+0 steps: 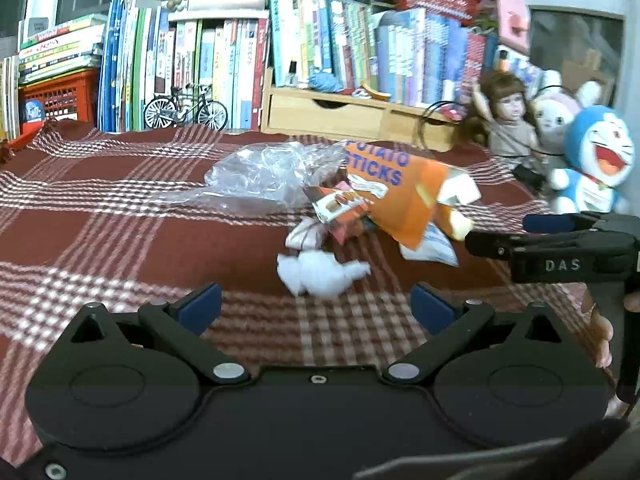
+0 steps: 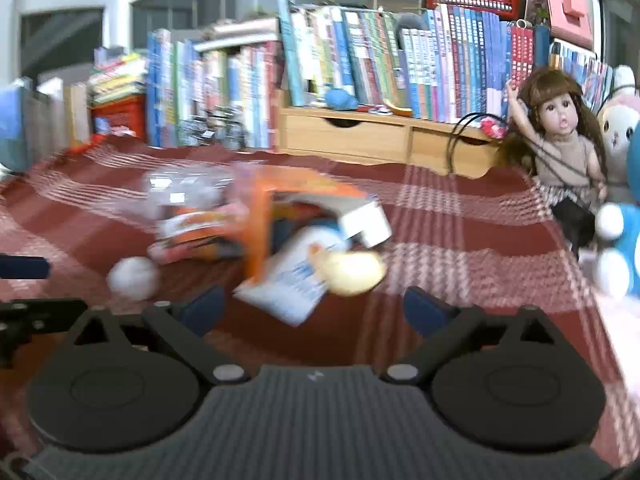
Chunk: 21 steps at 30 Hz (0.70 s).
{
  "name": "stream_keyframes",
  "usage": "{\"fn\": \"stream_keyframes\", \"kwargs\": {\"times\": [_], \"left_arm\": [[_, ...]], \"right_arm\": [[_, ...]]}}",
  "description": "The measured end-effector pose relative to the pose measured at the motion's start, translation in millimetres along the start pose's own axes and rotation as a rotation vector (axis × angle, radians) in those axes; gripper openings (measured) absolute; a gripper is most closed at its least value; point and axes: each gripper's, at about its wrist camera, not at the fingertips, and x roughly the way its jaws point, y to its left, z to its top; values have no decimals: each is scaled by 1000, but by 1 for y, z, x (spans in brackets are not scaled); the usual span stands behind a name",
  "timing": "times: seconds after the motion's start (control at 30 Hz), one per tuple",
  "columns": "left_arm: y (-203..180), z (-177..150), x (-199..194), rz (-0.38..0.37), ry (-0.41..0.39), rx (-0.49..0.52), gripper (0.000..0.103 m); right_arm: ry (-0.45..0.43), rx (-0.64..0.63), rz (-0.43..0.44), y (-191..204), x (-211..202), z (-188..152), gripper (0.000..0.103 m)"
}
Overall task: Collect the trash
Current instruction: 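Move both tools back over the tablecloth, then grasp the white tissue with the left tool while the right tool grasps the bread piece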
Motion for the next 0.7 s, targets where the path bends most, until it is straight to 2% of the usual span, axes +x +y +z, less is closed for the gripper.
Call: {"fn": "stream_keyframes", "kwargs": {"times": [0.17, 0.3, 0.4, 0.43, 0.47, 0.5, 0.53, 0.57, 0.7], "left_arm": [[-4, 11, 43, 36, 16, -2, 101], [-4, 14, 65, 27, 43, -15, 100], [-4, 15, 73, 9, 65, -23, 84], [-3, 15, 72, 3, 59, -24, 65], [-3, 15, 71, 2, 49, -24, 44], [-4, 14, 68, 0, 42, -19, 37], [-4, 14, 65, -9, 37, -13, 33], [-4, 13, 61, -15, 31, -10, 31], [-5, 10, 44, -24, 4, 8, 29]], "right_arm": [[34, 78, 11, -23, 45, 12, 103], [90, 64, 6, -25, 71, 15, 103], [120, 81, 24, -27, 82, 16, 97], [123, 104, 38, -29, 84, 15, 90], [121, 132, 49, -31, 83, 15, 78], [119, 158, 60, -33, 82, 16, 70], [114, 179, 68, -35, 78, 16, 61], [109, 183, 66, -34, 75, 15, 55], [79, 172, 61, -32, 58, 12, 44]]}}
